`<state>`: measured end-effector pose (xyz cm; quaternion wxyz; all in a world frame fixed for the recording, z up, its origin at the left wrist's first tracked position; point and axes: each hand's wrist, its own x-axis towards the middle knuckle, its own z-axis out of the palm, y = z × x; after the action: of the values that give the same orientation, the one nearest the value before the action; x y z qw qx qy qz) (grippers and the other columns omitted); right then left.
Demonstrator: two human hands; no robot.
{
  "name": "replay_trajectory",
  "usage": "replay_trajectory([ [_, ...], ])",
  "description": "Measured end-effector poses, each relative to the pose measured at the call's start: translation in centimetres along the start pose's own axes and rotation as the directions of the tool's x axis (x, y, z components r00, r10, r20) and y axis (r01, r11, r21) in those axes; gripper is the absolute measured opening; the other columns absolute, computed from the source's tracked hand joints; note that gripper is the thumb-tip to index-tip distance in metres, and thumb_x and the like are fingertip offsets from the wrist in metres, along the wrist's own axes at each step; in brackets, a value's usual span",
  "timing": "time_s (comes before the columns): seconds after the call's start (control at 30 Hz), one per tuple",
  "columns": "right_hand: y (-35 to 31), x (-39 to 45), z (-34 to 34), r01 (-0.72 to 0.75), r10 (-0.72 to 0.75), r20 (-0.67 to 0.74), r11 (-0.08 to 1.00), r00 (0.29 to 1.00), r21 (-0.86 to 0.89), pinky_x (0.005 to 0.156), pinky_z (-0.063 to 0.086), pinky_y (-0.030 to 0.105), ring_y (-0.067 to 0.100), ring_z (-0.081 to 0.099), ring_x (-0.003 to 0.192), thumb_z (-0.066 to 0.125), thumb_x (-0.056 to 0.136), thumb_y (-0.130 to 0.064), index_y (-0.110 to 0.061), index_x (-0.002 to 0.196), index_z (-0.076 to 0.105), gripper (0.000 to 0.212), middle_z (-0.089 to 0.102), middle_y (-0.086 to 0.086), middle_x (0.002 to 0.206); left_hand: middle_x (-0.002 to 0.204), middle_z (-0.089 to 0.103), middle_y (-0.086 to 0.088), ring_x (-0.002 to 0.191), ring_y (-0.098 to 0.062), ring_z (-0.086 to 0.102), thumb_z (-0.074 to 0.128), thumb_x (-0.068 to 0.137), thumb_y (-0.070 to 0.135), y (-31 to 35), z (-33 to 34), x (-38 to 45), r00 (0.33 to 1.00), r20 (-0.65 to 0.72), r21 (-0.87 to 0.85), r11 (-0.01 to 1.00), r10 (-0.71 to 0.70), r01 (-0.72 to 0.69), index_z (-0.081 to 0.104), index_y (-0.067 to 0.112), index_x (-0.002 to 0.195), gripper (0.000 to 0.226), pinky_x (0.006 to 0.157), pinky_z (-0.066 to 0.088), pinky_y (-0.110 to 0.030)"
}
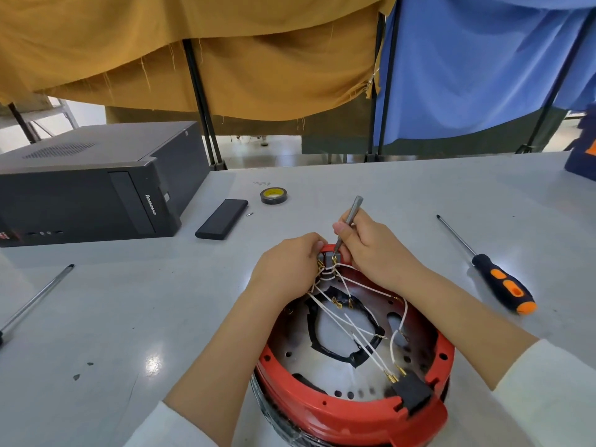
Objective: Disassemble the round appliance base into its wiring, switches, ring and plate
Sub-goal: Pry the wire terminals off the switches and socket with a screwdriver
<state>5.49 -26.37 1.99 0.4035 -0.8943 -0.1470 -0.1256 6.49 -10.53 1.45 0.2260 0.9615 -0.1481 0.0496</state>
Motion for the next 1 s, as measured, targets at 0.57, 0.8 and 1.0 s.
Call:
replay_trajectory([
  [0.57,-1.2,3.5,0.0,-0.263,0.258,0.144,0.964,0.955,0.019,0.045,0.032,0.02,0.001,0.043,0.035,0.038,0.1,-0.028,-0.021,0.078,0.046,0.024,0.047,-0.004,0.057,0.1,0.064,-0.002,0.087,-0.024,0.056,0.029,0.1,0.032,0.1,0.0,-0.1,1.0,-0.01,0.001,1.0,0.006,-0.006,0.055,0.029,0.111,0.028,0.066,0.037,-0.032],
  [0.8,-1.5,4.2,-0.4,-0.331,0.306,0.273,0.942,0.912,0.049,0.031,0.028,0.016,0.011,0.034,0.023,0.034,0.102,-0.026,-0.012,0.083,0.045,0.026,0.048,0.007,0.053,0.098,0.063,-0.002,0.088,-0.025,0.057,0.029,0.101,0.032,0.1,-0.1,-0.2,1.0,-0.002,0.001,1.0,0.004,-0.004,0.055,0.028,0.109,0.027,0.067,0.039,-0.032],
  [1.0,-0.1,2.0,0.1,-0.181,0.178,0.036,0.94,0.983,0.288,0.036,0.032,0.016,0.006,0.037,0.03,0.038,0.1,-0.029,-0.021,0.081,0.048,0.023,0.047,-0.002,0.045,0.107,0.065,0.0,0.094,-0.023,0.058,0.029,0.101,0.033,0.0,0.0,-0.2,1.0,-0.005,-0.009,1.0,0.003,-0.003,0.056,0.033,0.114,0.03,0.071,0.041,-0.031],
])
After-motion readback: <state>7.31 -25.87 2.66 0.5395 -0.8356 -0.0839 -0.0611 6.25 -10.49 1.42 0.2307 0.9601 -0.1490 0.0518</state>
